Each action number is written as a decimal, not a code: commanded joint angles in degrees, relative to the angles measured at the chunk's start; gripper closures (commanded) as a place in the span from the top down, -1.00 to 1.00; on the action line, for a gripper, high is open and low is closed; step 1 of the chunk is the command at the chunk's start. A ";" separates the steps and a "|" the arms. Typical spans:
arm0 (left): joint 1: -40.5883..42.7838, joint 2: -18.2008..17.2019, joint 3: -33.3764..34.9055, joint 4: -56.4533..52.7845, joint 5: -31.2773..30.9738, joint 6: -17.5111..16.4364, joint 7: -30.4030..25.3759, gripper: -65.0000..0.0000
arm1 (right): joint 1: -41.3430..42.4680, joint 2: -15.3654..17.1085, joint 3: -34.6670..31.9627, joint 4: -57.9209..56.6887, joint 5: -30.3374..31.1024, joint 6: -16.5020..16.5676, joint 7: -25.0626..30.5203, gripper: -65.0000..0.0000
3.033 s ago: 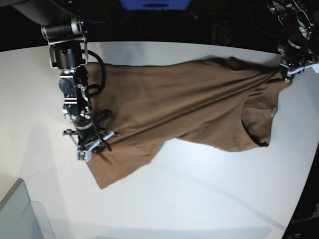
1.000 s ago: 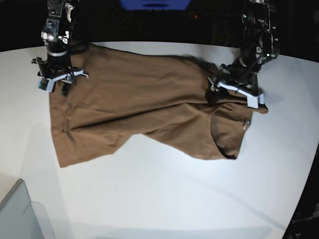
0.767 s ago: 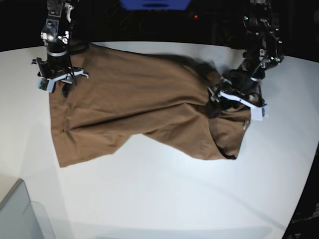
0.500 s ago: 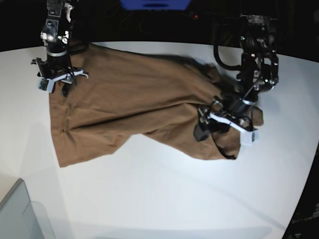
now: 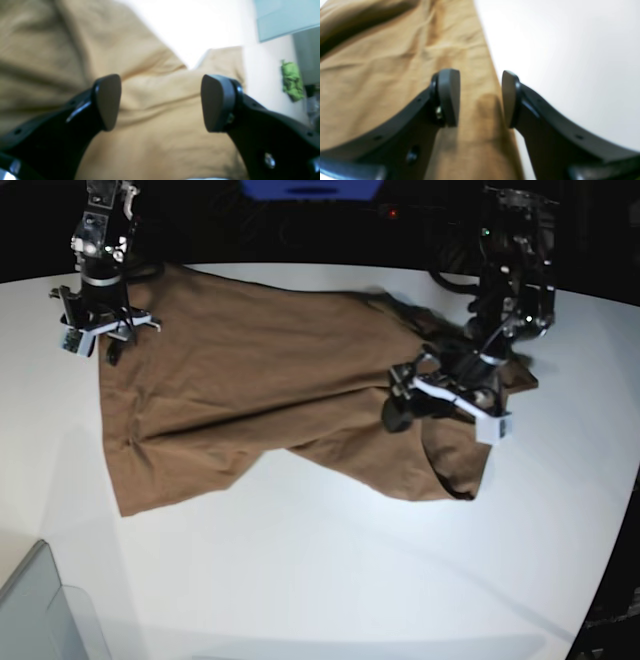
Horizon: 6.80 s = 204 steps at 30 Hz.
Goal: Layout the t-shirt on the table in an organized manner, then fold the t-shirt properly
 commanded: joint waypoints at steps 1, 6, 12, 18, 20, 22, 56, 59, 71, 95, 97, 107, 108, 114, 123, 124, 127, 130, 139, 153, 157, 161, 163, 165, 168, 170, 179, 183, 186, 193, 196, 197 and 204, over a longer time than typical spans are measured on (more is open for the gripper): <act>1.80 -0.05 -0.82 2.49 -1.00 -0.49 -0.82 0.49 | 0.02 0.31 0.13 0.98 -0.06 -0.03 1.64 -0.14; 11.47 0.56 -9.52 3.37 -0.74 -0.49 -0.91 0.50 | 0.02 0.39 -0.13 0.98 -0.06 -0.03 1.64 -0.14; 13.58 0.56 -15.76 -1.90 -0.92 -0.57 -1.00 0.50 | 0.37 0.22 -0.31 0.89 -0.06 -0.03 1.64 -0.14; 8.30 2.23 -15.94 -8.67 -0.56 -0.57 -1.08 0.51 | 0.46 0.13 -0.31 -0.78 -0.06 -0.03 1.64 -0.14; 6.63 3.02 -15.85 -10.17 -0.39 -0.57 -1.08 0.51 | 0.46 0.13 -0.31 -1.04 -0.06 -0.03 1.64 -0.14; 5.23 3.11 -15.85 -10.87 -0.48 -0.57 -1.00 0.49 | 0.46 0.31 -0.31 -1.04 -0.06 -0.03 1.64 -0.14; -23.52 0.56 18.61 -15.09 10.60 0.30 -0.03 -0.91 | 1.69 2.94 0.13 -3.06 -0.06 -0.03 1.64 -0.14; -25.54 1.09 22.13 -17.46 12.45 0.30 2.70 -0.55 | 1.51 2.94 0.13 -3.06 -0.06 -0.03 1.64 -0.14; -18.07 2.14 18.61 -11.66 12.62 0.30 -0.73 0.33 | 1.42 2.94 0.22 -3.06 -0.06 -0.03 1.64 -0.14; -8.40 6.80 10.43 -13.42 12.01 -0.31 -1.08 0.33 | 1.42 2.85 0.22 -3.06 -0.06 -0.03 1.64 -0.14; -9.81 7.95 10.43 -14.74 12.01 -0.31 -1.08 0.32 | 1.34 2.85 0.22 -3.06 -0.06 -0.03 1.64 -0.14; -11.65 9.44 10.35 -15.79 11.83 -0.40 -1.08 -0.84 | -2.88 2.85 1.01 -2.45 0.03 -0.03 1.73 -0.13; -11.65 9.44 10.35 -15.09 11.48 -0.40 -1.08 -0.99 | -3.50 2.85 1.01 -2.45 0.03 -0.03 1.73 -0.13; -7.35 7.24 7.36 -8.41 5.59 -0.05 -1.08 -1.00 | -5.70 2.59 1.01 -2.36 0.12 0.06 1.73 -0.13; 3.38 7.24 -1.96 3.63 4.80 -0.13 -1.08 -1.00 | -6.93 2.06 1.10 -2.71 0.12 7.00 1.29 -0.13; 4.70 7.24 -3.02 4.51 4.80 -0.13 -1.08 -1.00 | -6.93 1.71 1.10 -2.89 0.12 6.92 1.29 -0.13; 8.13 7.33 -6.45 5.48 4.71 -0.31 -1.08 -1.00 | -7.02 1.71 1.10 -2.98 0.03 7.00 1.20 -0.13; 11.03 7.33 -8.91 5.31 4.71 -0.40 -1.08 -1.00 | -7.28 1.71 0.75 -3.06 -0.06 7.00 1.11 -0.13; 13.23 7.51 -14.36 5.13 4.71 -0.49 -1.17 -1.00 | 0.37 3.47 0.40 -13.70 -0.14 7.18 1.11 -0.54; 7.77 13.22 -19.28 0.73 4.71 -0.49 -1.08 -1.00 | 15.40 6.99 0.40 -18.19 -0.14 7.18 1.02 -1.00; 8.65 13.40 -19.19 0.82 4.71 -0.49 -1.00 -1.00 | 15.31 6.99 1.01 -13.26 -0.14 7.09 -0.91 -1.00; 11.29 13.40 -19.72 1.44 4.71 -0.49 -1.08 -1.00 | 10.83 6.99 1.01 -5.53 -0.06 7.09 -5.48 -0.83; 11.64 13.40 -19.72 1.52 4.71 -0.49 -1.17 -1.00 | 8.37 6.90 1.01 -1.83 0.12 7.09 -6.01 -0.71; 11.91 13.40 -19.72 1.52 4.71 -0.49 -1.17 -1.00 | 5.38 5.76 1.01 2.03 0.12 7.09 -6.10 -0.58; 11.91 13.48 -19.54 2.40 4.62 -0.49 -1.17 -1.00 | 0.10 3.56 1.10 7.92 0.12 7.09 -5.92 -0.38; 11.91 13.48 -19.54 3.11 4.62 -0.49 -1.17 -1.00 | -2.53 1.62 1.10 10.21 0.12 7.09 -5.66 -0.25; 11.91 13.48 -19.63 3.72 4.62 -0.49 -1.17 -1.00 | -11.32 -2.77 0.66 13.02 0.03 7.09 -6.10 -0.04; 11.91 13.48 -19.63 3.72 4.62 -0.49 -1.17 -1.00 | -12.11 -3.65 0.57 9.77 -0.06 7.09 -6.10 -0.04; 11.82 13.48 -19.63 3.72 4.62 -0.49 -1.17 -1.00 | -12.11 -3.83 0.57 6.78 -0.14 7.09 -6.10 -0.05; 11.82 13.40 -19.72 3.81 4.71 -0.49 -1.17 -1.00 | -13.43 -3.74 -2.68 5.90 -0.14 7.09 -5.92 -0.11; 11.56 13.22 -19.72 3.81 4.80 -0.49 -1.17 -1.00 | -13.35 -3.65 -4.44 5.81 -0.14 7.09 -6.10 -0.38; 11.47 13.13 -19.72 3.81 4.97 -0.49 -1.17 -1.00 | -13.35 -3.65 -4.96 5.81 -0.14 7.09 -6.10 -0.53; 11.29 10.85 -19.19 3.90 5.06 -0.49 -9.79 -1.00 | -12.64 -3.65 -6.55 7.49 -0.06 7.18 -5.48 -1.00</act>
